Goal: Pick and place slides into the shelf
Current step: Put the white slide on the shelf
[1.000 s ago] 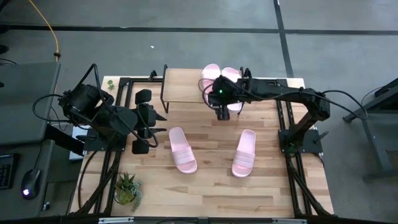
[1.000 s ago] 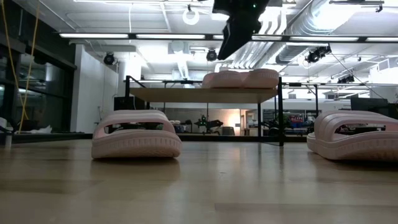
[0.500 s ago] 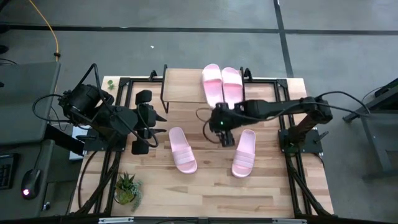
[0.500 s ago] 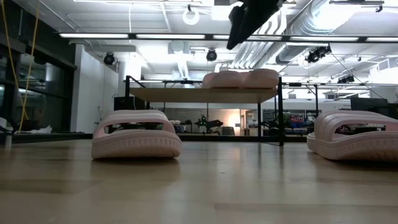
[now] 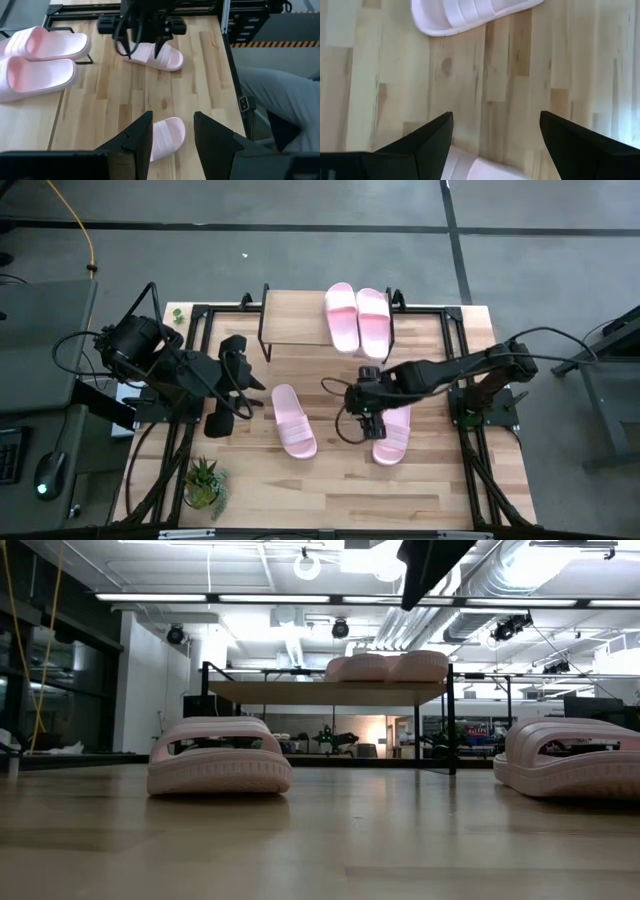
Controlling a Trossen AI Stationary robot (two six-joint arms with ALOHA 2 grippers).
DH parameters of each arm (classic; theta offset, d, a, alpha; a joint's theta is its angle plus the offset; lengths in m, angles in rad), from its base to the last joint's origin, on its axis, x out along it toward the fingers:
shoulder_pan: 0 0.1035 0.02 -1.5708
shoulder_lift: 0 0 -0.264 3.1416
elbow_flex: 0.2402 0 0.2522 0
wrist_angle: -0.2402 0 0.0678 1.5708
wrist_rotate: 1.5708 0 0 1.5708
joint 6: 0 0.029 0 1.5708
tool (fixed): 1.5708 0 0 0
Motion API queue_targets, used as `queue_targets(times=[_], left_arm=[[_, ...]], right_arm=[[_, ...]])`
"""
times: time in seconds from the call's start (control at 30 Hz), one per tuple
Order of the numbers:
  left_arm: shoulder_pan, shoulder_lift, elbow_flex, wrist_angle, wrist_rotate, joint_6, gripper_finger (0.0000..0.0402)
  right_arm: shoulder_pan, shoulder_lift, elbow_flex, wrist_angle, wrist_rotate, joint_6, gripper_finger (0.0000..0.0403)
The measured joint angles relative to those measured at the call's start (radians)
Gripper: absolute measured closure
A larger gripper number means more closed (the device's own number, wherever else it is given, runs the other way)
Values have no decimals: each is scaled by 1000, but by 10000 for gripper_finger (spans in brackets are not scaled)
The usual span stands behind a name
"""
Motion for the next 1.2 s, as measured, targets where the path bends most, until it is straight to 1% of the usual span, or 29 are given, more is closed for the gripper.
queue_targets(times=[0.37, 0.6, 0.8, 1.2], left_arm=[[0, 0, 0, 0, 37, -7, 275], [0, 0, 0, 0, 40, -7, 275], [0, 0, 0, 0, 40, 1, 275], [0, 0, 0, 0, 40, 4, 275]], right_arm=[[172, 0, -6, -97, 154, 225, 114], [274, 0, -7, -162, 255, 363, 114], [324, 33, -7, -222, 266, 476, 114], [398, 196, -8, -240, 241, 584, 114]])
